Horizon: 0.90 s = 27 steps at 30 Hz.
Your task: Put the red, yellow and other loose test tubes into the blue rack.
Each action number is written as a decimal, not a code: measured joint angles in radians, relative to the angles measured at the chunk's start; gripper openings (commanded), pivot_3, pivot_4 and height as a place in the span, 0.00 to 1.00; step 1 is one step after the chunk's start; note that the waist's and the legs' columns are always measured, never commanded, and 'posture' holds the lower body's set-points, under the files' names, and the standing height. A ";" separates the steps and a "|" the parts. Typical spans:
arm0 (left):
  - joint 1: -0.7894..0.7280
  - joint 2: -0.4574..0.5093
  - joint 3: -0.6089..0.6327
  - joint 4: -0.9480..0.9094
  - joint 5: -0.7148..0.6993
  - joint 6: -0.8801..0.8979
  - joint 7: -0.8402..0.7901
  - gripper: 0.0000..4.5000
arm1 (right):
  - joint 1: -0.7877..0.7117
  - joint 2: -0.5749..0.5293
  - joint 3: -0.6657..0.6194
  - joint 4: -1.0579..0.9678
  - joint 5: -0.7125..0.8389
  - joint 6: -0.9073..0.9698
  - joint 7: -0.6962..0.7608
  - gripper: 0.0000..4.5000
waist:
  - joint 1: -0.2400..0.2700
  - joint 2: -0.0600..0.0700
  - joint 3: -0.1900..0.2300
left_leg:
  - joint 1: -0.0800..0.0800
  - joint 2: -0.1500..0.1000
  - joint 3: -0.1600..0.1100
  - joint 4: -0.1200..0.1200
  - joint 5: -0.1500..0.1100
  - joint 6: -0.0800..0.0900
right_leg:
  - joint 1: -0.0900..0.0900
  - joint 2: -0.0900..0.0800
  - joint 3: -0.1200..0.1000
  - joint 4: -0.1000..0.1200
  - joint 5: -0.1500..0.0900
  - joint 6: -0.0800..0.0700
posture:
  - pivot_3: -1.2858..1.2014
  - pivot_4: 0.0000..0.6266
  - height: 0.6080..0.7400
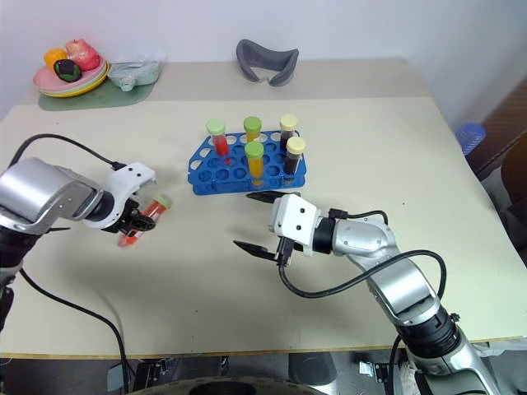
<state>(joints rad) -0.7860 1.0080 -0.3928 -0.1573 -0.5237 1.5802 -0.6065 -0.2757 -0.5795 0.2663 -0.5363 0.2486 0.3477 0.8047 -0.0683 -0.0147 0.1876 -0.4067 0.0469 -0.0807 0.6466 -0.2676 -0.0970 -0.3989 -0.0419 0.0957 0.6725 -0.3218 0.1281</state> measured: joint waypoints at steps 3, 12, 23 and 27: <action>0.004 -0.008 0.020 0.009 0.006 0.001 0.000 0.22 | 0.000 0.000 0.000 0.000 0.000 -0.001 0.007 0.96 | 0.000 0.000 0.000 | 0.000 0.000 0.000 0.000 0.000 0.000 | 0.000 0.000 0.000 0.000 0.000 0.000 | 0.52 0.24 1.00; 0.062 -0.211 0.466 -0.001 0.031 -0.332 0.103 0.22 | 0.029 0.002 -0.007 0.002 0.002 -0.006 0.010 0.96 | 0.014 -0.001 0.000 | -0.002 0.000 0.000 0.001 0.001 -0.002 | 0.000 -0.002 -0.002 -0.001 0.000 0.000 | 0.52 0.24 1.00; 0.469 -0.587 0.621 -0.237 0.104 -1.035 0.150 0.22 | 0.112 0.075 -0.146 0.133 0.026 -0.010 -0.098 0.96 | 0.026 0.000 -0.002 | -0.001 -0.001 0.002 0.001 0.001 -0.001 | 0.002 -0.004 -0.001 -0.002 0.000 0.000 | 0.52 0.24 1.00; 0.499 -0.695 0.542 -0.213 0.146 -1.282 0.114 0.22 | 0.134 0.091 -0.184 0.146 0.050 -0.004 -0.119 0.96 | 0.027 0.000 -0.002 | 0.000 -0.001 0.002 0.001 0.000 0.000 | 0.002 -0.003 -0.001 -0.003 0.000 0.000 | 0.52 0.24 1.00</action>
<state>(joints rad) -0.2872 0.3130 0.1494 -0.3705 -0.3773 0.2985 -0.4927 -0.1414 -0.4886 0.0827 -0.3903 0.2985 0.3436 0.6853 -0.0416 -0.0145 0.1856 -0.4071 0.0460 -0.0786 0.6478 -0.2675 -0.0972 -0.3969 -0.0451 0.0944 0.6695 -0.3214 0.1285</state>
